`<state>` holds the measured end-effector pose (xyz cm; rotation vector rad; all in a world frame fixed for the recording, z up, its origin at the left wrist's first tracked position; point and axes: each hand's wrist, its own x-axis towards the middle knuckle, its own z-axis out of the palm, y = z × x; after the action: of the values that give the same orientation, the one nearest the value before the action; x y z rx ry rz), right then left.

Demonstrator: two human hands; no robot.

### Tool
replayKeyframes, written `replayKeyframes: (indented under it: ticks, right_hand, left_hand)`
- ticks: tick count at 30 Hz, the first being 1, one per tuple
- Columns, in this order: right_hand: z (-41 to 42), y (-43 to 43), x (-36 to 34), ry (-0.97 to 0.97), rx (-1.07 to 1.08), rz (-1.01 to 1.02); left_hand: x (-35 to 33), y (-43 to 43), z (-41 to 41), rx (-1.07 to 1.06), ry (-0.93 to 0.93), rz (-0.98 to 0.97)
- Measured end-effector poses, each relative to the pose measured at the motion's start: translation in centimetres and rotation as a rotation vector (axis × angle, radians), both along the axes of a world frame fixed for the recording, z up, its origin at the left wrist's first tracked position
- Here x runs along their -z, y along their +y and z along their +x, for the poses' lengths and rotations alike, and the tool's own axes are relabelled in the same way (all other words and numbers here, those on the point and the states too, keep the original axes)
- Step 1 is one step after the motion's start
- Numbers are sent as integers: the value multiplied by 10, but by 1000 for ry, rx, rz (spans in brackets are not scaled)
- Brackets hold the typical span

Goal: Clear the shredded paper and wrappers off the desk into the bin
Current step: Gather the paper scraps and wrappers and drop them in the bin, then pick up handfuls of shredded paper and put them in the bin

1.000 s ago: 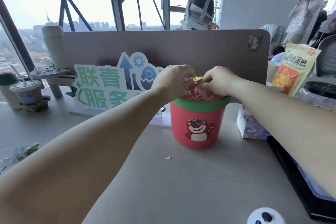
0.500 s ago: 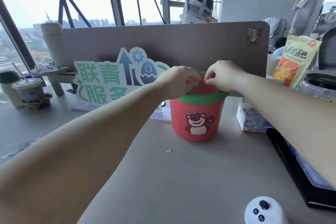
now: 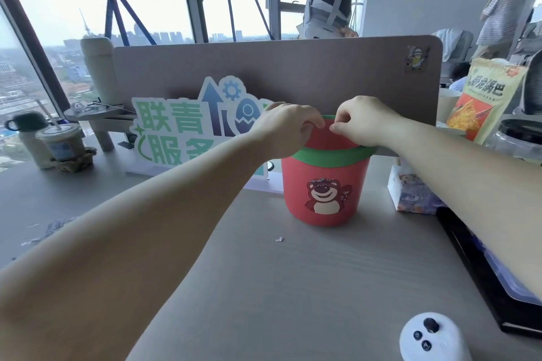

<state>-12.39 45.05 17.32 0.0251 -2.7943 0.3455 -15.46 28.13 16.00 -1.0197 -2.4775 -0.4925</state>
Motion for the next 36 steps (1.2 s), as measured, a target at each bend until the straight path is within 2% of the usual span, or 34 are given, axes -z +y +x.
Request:
replayKeyframes:
  ticks: [5,12,17,21,26,31,36]
  right_hand:
    - [4,-5,0,45,-53,-80]
    - [19,-43,-8,239,-223,-154]
    - [29,-90,9,301,-342,-113]
    - [38,-127,52,176,-412,-124]
    - [46,-150,130,-154,-394,-83]
    - [53,-140,179,-274,-223,-70]
    - [56,-144,192,-386,-107,-9]
  left_hand:
    - [-1,-15,5,9,-2,37]
    - [0,-60,21,-40,29,114]
    - [14,-126,42,-156,24,147]
    - [49,-183,60,-302,-67,130]
    - [114,-232,97,-439,-218,-18]
    - [160,-257,122,-514,-363,-93]
    - [180,-265,127,-622,-454,-149]
